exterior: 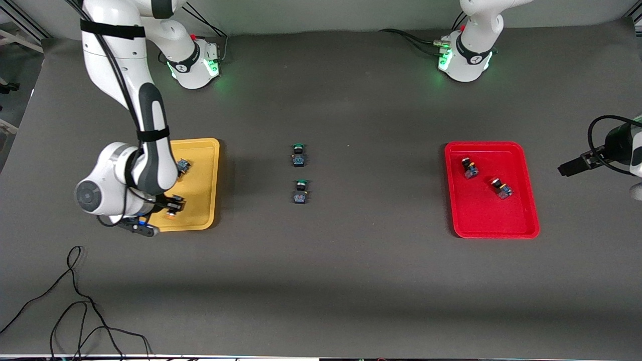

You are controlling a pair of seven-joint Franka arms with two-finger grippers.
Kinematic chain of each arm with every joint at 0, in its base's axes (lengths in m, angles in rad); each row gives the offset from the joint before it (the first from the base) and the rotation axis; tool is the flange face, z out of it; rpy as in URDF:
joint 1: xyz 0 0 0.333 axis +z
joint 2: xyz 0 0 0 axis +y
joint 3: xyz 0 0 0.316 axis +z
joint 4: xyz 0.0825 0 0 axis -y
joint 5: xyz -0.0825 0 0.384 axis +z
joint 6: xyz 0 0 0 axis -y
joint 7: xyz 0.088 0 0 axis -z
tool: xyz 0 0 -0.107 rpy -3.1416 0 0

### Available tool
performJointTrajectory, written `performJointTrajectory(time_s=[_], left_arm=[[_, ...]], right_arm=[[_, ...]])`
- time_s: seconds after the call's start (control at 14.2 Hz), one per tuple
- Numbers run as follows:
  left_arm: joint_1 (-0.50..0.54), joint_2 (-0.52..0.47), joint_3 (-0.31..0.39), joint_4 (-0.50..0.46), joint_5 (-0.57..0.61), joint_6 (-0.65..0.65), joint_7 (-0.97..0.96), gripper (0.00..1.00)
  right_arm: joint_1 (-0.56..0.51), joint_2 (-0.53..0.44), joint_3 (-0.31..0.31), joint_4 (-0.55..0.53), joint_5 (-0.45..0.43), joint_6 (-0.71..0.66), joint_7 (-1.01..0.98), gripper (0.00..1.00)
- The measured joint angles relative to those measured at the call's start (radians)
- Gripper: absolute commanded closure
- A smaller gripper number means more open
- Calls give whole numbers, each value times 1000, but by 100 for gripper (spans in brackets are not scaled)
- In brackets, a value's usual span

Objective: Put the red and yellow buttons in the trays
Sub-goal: 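Open the right gripper to release the orange button in the yellow tray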

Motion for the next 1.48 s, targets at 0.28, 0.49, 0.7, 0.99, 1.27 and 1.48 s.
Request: performJointTrajectory(time_s=[0.28,0.49,0.7,0.99,1.27,1.48], left_arm=[[-91,-1,57,-5,-21,33,3,0],[-272,-36,219,-65,-27,68,21,0],[-292,-94,249,-130,-27,85,54,0],[-292,-102,261,-133,-25,89,58,0],[-289,-83,268,-133,-16,101,59,0],[-276,-77,270,-131,-15,107,59,0]], right_arm=[[9,14,7,-13,30,18,0,0],[7,14,5,-15,40,18,0,0],[9,-5,-1,-3,42,18,0,0],[10,-119,-16,33,-24,5,0,0],[11,-236,-70,150,-101,-204,0,0],[9,-287,-106,315,-170,-406,-3,0]])
